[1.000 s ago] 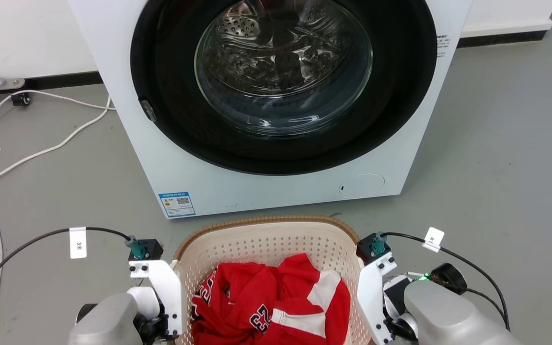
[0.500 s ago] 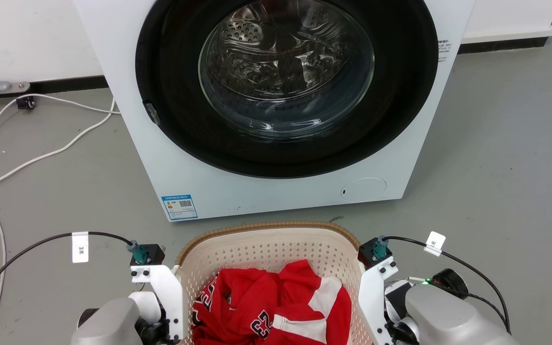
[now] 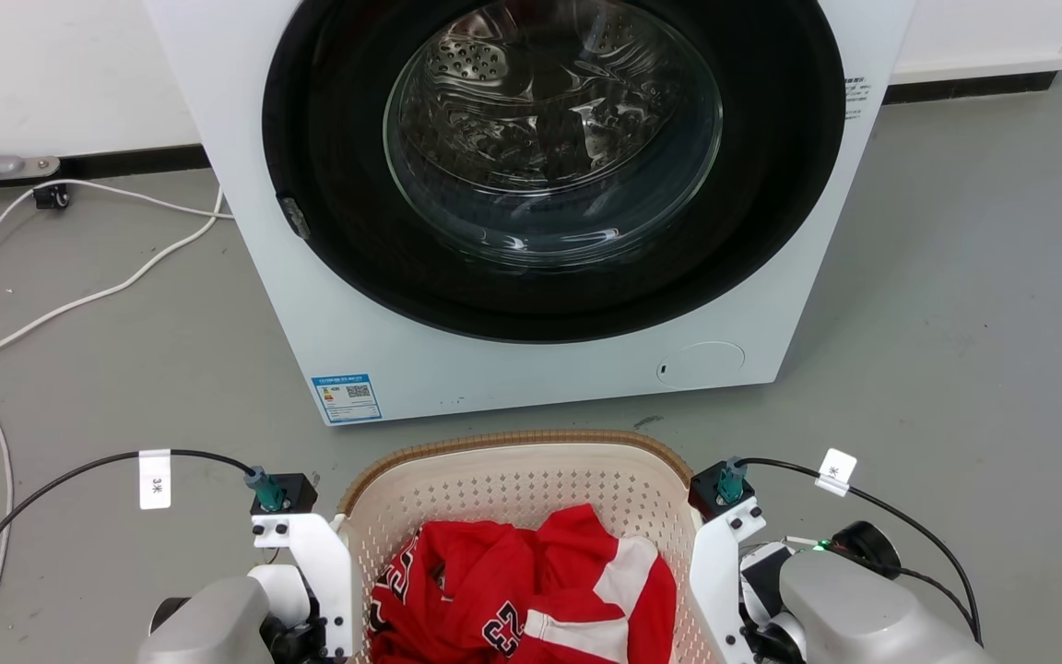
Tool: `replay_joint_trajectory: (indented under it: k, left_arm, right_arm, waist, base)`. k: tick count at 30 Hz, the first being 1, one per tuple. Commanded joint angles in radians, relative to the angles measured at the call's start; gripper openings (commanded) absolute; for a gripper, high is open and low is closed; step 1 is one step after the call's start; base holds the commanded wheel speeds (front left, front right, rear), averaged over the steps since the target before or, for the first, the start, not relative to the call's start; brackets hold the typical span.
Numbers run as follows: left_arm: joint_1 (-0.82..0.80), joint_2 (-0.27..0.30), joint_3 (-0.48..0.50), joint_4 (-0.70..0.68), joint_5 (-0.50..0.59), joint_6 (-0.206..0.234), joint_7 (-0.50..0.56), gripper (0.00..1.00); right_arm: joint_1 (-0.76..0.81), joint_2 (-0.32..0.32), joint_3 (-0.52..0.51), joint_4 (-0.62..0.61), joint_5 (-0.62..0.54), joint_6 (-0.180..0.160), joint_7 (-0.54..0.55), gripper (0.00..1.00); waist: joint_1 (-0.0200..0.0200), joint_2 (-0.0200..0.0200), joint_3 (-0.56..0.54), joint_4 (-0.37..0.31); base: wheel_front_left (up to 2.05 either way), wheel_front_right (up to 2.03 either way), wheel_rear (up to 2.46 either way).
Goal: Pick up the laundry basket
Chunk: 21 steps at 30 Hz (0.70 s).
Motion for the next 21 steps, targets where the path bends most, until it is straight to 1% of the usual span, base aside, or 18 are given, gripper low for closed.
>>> replay_joint_trajectory:
  k: [1,21]
  left_arm:
    - [-0.010,0.001,-0.004,-0.003,-0.008,-0.004,-0.011,0.00]
    - [-0.021,0.004,-0.035,0.003,-0.039,-0.004,-0.017,0.00]
  right_arm:
    - [0.009,0.000,0.007,0.000,0.002,0.011,0.004,0.00]
    - [0.004,-0.003,0.015,0.003,0.013,0.011,0.007,0.00]
  waist:
    - [0.0000,-0.0001,0.001,0.000]
    - [0.0000,-0.0001,0.003,0.002]
  base:
    - [0.00,0.00,0.00]
    - [0.00,0.00,0.00]
